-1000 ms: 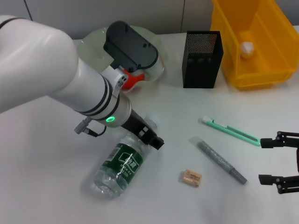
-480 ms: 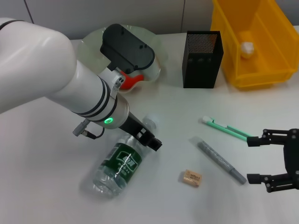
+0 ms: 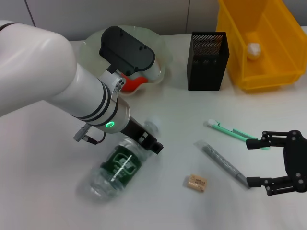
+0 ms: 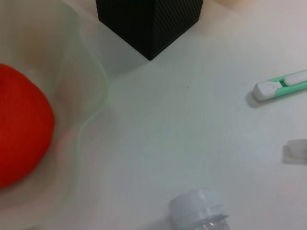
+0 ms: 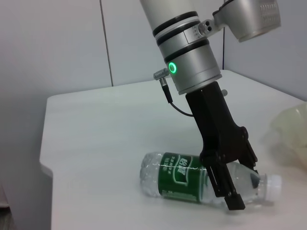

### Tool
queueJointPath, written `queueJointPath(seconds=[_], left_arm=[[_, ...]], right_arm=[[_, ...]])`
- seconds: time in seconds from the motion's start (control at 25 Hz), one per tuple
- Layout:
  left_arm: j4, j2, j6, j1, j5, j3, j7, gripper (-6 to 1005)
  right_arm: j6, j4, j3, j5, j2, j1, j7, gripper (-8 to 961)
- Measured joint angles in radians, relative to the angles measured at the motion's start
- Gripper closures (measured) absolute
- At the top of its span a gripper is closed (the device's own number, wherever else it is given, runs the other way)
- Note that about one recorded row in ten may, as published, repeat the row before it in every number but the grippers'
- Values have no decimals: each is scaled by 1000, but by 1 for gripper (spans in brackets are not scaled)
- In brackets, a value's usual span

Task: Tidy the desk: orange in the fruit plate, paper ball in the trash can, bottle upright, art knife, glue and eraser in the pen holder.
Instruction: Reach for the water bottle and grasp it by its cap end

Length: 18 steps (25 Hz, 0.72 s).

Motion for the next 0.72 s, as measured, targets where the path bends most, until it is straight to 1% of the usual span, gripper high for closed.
queueJointPath(seconds=[0.24, 0.52, 0.68, 0.72], left_arm=[[12, 0, 4, 3, -18, 0, 11, 287], [33, 0, 13, 8, -25, 1, 12, 404], [64, 0, 13, 31, -25, 2, 13, 503], [70, 0, 10, 37, -26, 2, 16, 512]], right_arm=[[9, 10, 0, -3, 0, 2, 1, 134], [9, 15, 0, -3, 0, 5, 1, 134], [9, 19, 2, 1, 0, 8, 2, 134], [9, 19, 2, 2, 0, 8, 2, 134]])
